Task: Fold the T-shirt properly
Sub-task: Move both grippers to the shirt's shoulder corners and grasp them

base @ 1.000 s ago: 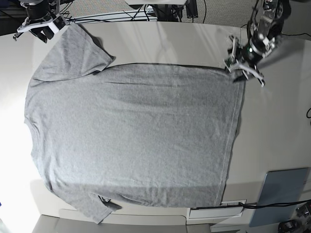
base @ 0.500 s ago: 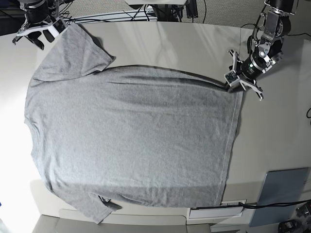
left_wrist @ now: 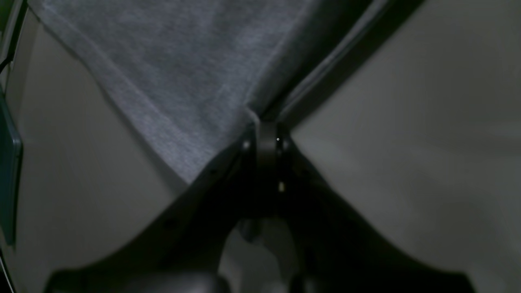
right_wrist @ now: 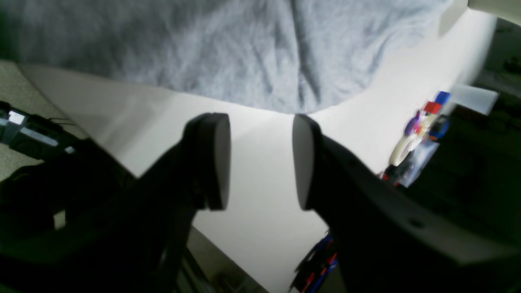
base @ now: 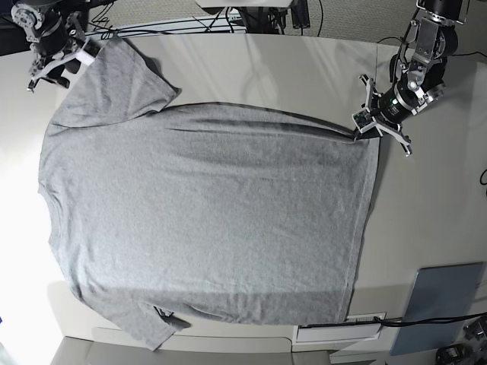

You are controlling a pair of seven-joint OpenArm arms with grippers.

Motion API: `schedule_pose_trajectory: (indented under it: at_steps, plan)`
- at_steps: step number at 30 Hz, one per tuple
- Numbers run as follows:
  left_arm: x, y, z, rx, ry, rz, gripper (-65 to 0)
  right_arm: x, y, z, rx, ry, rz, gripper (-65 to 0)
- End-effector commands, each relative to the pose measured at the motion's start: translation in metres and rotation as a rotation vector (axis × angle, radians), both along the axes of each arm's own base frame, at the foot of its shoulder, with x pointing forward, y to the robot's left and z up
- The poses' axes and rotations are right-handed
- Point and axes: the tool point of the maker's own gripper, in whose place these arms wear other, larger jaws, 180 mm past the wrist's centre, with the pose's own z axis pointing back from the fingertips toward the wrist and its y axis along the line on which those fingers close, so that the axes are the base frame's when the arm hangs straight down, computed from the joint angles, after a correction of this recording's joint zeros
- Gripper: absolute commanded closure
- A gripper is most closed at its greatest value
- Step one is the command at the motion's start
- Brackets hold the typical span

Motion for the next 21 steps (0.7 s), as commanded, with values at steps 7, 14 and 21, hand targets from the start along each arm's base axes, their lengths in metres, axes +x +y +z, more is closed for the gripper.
schedule_pose_trajectory:
  at_steps: [7,14,21]
  plan:
    - [-0.023,0.015,-0.021,0.090,0.116,-0.004,0.0,0.016,-0.004,-0.031,-0.083,0.041,0.062,-24.9]
    - [-0.022,0.015,-0.021,0.089,0.116,-0.003,0.0,0.016,0.007,-0.058,-0.121,0.101,0.094,-24.9]
    - [-0.023,0.015,-0.021,0.089,0.117,-0.003,0.0,0.036,0.024,-0.058,-0.059,0.061,0.098,-24.9]
